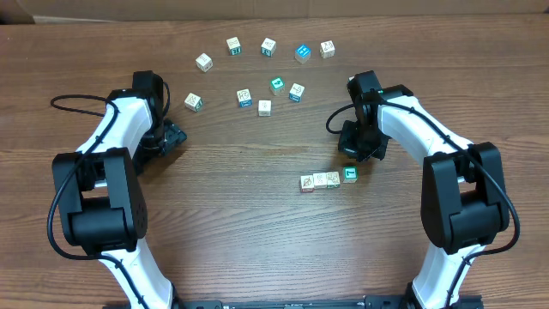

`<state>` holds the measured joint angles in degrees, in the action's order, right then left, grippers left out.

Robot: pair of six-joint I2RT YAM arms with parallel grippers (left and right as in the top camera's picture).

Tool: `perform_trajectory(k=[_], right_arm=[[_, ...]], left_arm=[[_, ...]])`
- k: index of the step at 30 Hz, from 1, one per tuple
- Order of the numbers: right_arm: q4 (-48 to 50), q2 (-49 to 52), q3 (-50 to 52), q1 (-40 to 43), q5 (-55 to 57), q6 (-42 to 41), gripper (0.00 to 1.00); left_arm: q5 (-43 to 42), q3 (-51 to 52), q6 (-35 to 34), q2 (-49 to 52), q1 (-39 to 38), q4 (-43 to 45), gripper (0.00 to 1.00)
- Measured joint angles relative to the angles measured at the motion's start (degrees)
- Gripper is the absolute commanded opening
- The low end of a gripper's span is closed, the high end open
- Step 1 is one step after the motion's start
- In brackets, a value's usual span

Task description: Form a horizontal line

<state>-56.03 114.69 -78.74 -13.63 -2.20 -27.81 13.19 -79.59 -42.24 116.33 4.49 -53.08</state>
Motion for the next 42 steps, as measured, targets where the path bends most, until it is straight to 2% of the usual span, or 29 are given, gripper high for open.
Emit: perform_trajectory(k=[13, 42], right_arm=[[0.50, 0.00, 0.00, -0.02, 3.67, -0.50, 0.04], [-3.54, -0.44, 0.00, -0.02, 4.09, -0.52, 0.04]], left_arm=[[0.00, 0.00, 0.00, 0.00, 0.00, 0.00, 0.99], [0.04, 0.00, 0.00, 0.00, 0.00, 0.00, 0.99]])
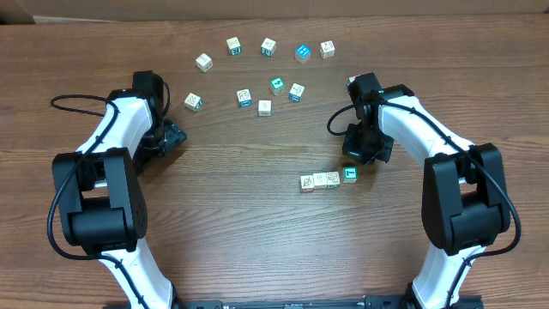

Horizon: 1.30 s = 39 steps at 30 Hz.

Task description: Form a horizontal line

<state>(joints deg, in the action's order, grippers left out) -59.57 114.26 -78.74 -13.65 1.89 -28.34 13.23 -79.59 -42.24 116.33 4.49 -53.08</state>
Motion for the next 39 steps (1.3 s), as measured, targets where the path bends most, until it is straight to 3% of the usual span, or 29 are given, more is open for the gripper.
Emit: perform_trajectory(k=[20, 39], right_arm=[[2.10, -0.02, 1.29, 0.09, -1.20, -0.63, 0.04], [-3.26, -0.02, 1.31, 2.03, -0.20, -2.56, 0.04]], left_arm=[[0.00, 0.00, 0.00, 0.00, 0.00, 0.00, 1.00], [0.00, 0.00, 0.00, 0.00, 0.00, 0.00, 1.00]])
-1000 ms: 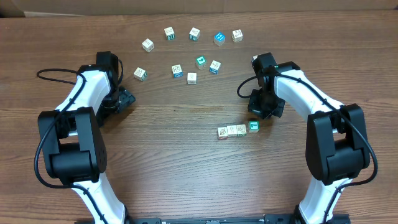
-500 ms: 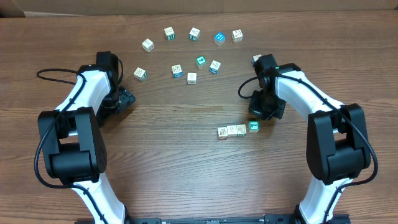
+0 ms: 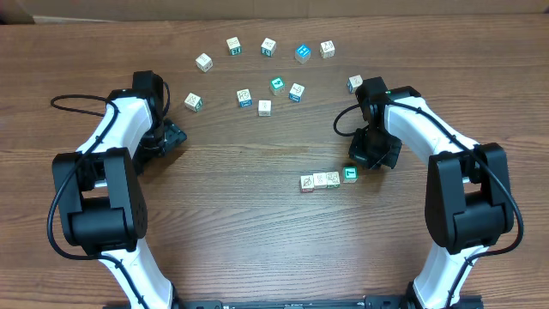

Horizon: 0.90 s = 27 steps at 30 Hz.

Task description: Form a horizontal line

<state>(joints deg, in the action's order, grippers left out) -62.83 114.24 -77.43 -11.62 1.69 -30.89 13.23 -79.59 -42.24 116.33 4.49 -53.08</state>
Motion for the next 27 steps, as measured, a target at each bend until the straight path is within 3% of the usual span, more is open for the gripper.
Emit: perform_trajectory(k=[27], right_arm=[[-1.42, 0.00, 0.00, -2.01, -2.40, -0.20, 0.04]], left_arm=[[0.00, 0.00, 0.02, 0.00, 0.00, 0.00, 1.00]])
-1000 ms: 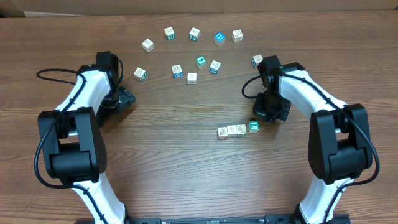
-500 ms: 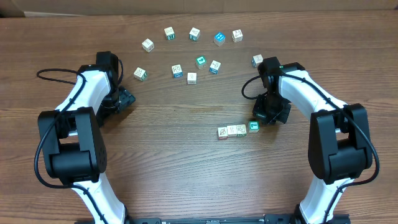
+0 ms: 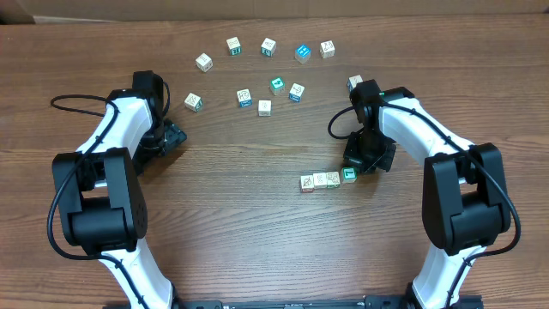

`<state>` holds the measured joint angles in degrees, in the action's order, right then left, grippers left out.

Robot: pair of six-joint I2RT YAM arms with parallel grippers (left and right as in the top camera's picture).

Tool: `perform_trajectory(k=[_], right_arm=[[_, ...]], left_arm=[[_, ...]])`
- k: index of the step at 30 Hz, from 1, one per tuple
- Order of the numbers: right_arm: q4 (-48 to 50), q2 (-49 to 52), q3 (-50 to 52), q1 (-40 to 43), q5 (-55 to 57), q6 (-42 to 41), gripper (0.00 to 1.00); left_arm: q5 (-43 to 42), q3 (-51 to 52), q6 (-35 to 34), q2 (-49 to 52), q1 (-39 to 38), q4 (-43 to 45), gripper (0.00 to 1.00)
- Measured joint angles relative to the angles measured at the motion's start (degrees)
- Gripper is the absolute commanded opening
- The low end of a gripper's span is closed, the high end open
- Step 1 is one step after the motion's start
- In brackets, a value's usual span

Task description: Form a horizontal line

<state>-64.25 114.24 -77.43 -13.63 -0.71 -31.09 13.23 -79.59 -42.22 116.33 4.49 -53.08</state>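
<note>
Four small cubes form a short row on the wooden table point(image 3: 257, 232): three pale ones point(image 3: 320, 179) and a teal one point(image 3: 349, 175) at the right end, sitting slightly higher than the others. My right gripper point(image 3: 361, 163) points down just above and to the right of the teal cube, close to or touching it; its own body hides the fingers. My left gripper point(image 3: 176, 136) rests low at the left, far from every cube, its fingers together and holding nothing.
Several loose cubes lie at the back: a curved upper row from one cube point(image 3: 203, 61) to another point(image 3: 327, 49), a lower group around a teal cube point(image 3: 277, 84), and one cube point(image 3: 354, 82) half behind my right arm. A cable point(image 3: 77, 101) loops off the left arm.
My right gripper has shifted a little left and towards the teal cube at the row's right end. The teal cube sits about where it was. The left arm has not moved.
The four-cube row lay in place at every moment. My right gripper stood above the teal end cube, then drifted right and down beside it, uncovering a loose cube behind the arm. Now it is back against the teal cube. My left arm stayed still throughout.
</note>
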Motion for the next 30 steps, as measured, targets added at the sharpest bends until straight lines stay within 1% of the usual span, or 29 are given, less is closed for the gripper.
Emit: perform_trajectory(k=[12, 30], right_arm=[[0.83, 0.00, 0.00, -0.13, -0.33, 0.04, 0.04], [-0.79, 0.00, 0.00, -0.13, -2.34, -0.09, 0.04]], left_arm=[[0.00, 0.00, 0.00, 0.00, 0.00, 0.00, 1.00], [0.00, 0.00, -0.02, 0.00, 0.00, 0.00, 0.99]])
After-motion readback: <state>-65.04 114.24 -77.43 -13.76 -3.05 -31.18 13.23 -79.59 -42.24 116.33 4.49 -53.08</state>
